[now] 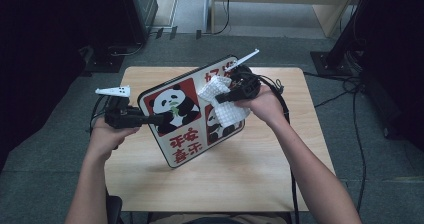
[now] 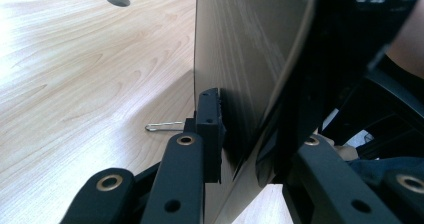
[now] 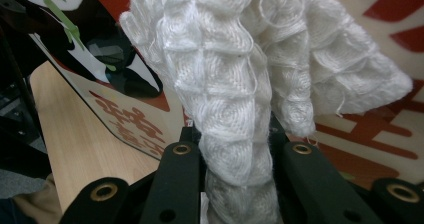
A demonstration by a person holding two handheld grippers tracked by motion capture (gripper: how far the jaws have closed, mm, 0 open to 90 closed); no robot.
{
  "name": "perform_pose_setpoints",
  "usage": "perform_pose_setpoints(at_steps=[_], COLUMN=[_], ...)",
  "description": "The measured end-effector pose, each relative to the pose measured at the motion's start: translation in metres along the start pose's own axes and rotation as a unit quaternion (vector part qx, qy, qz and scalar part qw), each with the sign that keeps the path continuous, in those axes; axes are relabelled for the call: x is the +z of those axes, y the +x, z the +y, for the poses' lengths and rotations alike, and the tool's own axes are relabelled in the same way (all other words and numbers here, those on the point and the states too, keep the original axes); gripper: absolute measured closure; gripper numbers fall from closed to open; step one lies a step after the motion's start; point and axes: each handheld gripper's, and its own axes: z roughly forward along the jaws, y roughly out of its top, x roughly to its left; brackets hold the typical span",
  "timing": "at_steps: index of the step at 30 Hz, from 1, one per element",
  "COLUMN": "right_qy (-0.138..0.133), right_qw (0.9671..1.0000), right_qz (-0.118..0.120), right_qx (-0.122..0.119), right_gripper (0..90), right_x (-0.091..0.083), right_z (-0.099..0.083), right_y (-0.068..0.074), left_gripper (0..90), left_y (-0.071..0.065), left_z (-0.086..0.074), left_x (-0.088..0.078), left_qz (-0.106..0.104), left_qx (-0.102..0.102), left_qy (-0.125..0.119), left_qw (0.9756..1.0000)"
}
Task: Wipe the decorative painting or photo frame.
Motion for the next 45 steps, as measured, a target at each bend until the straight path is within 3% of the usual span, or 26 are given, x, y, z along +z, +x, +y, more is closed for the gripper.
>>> perform_pose_setpoints(at_steps=[45], right_qy=[-0.005], right_qw=[0.9999], right_qz=[0.012], right_qx=[0.009], right_gripper=[76.7], right_x=[0.035], right_z=[-0.051], right_y=[-0.01], left_gripper=[75.9], left_y=[0.001], left_z=[-0.001], left_x=[0.0], left_qz=[-0.006], left_qx=[0.003], left_qy=[-0.001], left_qw=[1.0])
